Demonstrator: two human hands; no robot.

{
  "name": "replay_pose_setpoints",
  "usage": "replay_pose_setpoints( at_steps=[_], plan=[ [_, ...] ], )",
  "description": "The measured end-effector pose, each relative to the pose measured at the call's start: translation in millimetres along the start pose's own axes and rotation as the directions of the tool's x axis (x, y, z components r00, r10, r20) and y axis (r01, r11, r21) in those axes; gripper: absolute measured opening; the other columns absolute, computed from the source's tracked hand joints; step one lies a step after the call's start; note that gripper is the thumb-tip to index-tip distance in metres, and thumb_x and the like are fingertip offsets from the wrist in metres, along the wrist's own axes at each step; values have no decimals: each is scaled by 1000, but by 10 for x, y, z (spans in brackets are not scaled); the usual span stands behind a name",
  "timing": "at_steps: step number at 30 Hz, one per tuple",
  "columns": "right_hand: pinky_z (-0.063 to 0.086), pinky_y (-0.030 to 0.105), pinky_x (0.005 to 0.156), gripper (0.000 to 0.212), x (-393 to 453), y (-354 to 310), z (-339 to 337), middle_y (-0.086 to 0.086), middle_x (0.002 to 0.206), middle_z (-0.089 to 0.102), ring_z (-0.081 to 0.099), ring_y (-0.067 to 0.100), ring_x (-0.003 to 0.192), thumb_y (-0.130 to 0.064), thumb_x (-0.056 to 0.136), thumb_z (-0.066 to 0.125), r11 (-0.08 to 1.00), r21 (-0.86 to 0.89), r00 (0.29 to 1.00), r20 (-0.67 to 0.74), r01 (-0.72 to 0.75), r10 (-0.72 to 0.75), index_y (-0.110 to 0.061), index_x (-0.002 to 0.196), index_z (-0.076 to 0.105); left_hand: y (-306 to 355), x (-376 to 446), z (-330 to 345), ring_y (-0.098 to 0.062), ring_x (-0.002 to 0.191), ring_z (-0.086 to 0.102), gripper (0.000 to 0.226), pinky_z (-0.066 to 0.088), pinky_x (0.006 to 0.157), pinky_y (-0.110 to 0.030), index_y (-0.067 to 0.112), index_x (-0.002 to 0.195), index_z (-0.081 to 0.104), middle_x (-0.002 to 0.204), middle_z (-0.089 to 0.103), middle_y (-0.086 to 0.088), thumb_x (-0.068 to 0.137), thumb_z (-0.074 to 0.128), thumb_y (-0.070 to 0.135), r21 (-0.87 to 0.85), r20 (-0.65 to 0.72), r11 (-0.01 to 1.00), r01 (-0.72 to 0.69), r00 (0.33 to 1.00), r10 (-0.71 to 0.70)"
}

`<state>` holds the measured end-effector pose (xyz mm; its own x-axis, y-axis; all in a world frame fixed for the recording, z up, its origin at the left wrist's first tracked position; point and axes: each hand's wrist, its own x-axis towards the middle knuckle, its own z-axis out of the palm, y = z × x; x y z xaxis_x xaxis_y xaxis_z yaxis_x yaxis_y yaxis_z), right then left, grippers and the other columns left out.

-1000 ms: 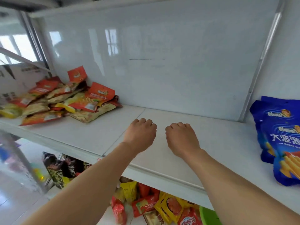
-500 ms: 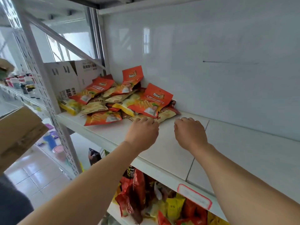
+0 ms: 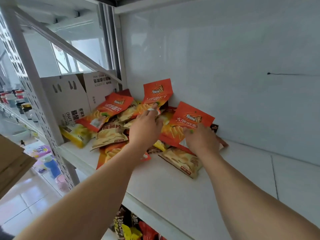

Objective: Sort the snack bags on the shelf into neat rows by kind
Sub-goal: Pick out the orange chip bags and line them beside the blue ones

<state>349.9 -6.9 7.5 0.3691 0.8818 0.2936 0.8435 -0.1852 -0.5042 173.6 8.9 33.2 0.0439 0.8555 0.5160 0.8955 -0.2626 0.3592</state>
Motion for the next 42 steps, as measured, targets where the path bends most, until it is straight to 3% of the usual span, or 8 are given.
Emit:
replay_pose_setpoints(
  at_steps=[9, 20, 23, 26, 30, 33, 38, 42],
  plan=[
    [42, 44, 98, 81, 218, -285, 435, 17, 135, 48, 48, 37, 122, -75, 84, 48, 950, 103, 956, 18, -294, 294, -13, 137, 43, -563, 1096, 172, -38, 131, 48, 68, 40, 107, -48, 5, 145, 42, 143, 51, -18, 99, 41, 56, -317, 199, 878, 359, 930, -309],
    [44, 47, 99, 126, 292, -574, 556, 13, 140, 52, 49, 35, 128, -94, 57, 48, 851, 52, 851, -27, -523, 525, -9, 147, 28, -936, 1626, 331, -34, 111, 61, 74, 51, 97, -42, 6, 127, 58, 124, 65, -13, 79, 73, 60, -232, 542, 920, 315, 827, -146],
    [48, 46, 98, 109, 298, -618, 516, 10, 134, 58, 55, 32, 122, -78, 63, 68, 792, 270, 814, -51, -547, 579, -9, 142, 36, -984, 1695, 373, -31, 106, 64, 82, 52, 96, -43, 8, 122, 60, 117, 67, -10, 62, 87, 57, -311, 580, 889, 335, 808, -101],
    [52, 43, 92, 87, 329, -614, 492, 9, 122, 65, 64, 31, 108, -45, 69, 85, 669, 496, 765, -16, -553, 644, -7, 135, 43, -1086, 1860, 623, -31, 101, 66, 125, 55, 93, -46, 9, 125, 56, 117, 67, -11, 21, 90, 69, -347, 566, 847, 402, 810, -153],
    [54, 26, 58, 26, 311, -574, 426, 9, 72, 66, 62, 18, 57, -11, 75, 84, 483, 689, 737, 111, -541, 667, -1, 89, 65, -1028, 1650, 364, -24, 77, 63, 64, 52, 80, -34, 6, 108, 60, 91, 68, -7, 63, 94, 36, -477, 586, 732, 486, 797, -147],
    [37, 13, 35, 25, 230, -591, 300, 6, 54, 53, 45, 12, 37, -4, 84, 74, 400, 718, 729, 216, -570, 650, -4, 66, 57, -1040, 1638, 452, -21, 70, 55, 45, 45, 70, -32, 8, 104, 60, 85, 61, -5, 74, 88, 26, -545, 584, 668, 507, 801, -132],
    [48, 30, 68, 23, 149, -530, 248, 7, 42, 50, 51, 18, 53, -8, 90, 66, 439, 699, 753, 220, -565, 620, -6, 68, 58, -1051, 1578, 362, -29, 89, 67, 49, 52, 76, -35, 7, 107, 68, 104, 72, -9, 66, 92, 22, -619, 608, 571, 539, 789, -87],
    [51, 43, 91, 14, 92, -399, 233, 7, 50, 55, 57, 23, 65, -16, 91, 64, 410, 748, 780, 224, -522, 584, -9, 81, 60, -988, 1483, 259, -24, 77, 69, 26, 53, 65, -31, 13, 93, 68, 89, 73, -7, 75, 85, 10, -677, 633, 514, 527, 773, 43]
  ],
)
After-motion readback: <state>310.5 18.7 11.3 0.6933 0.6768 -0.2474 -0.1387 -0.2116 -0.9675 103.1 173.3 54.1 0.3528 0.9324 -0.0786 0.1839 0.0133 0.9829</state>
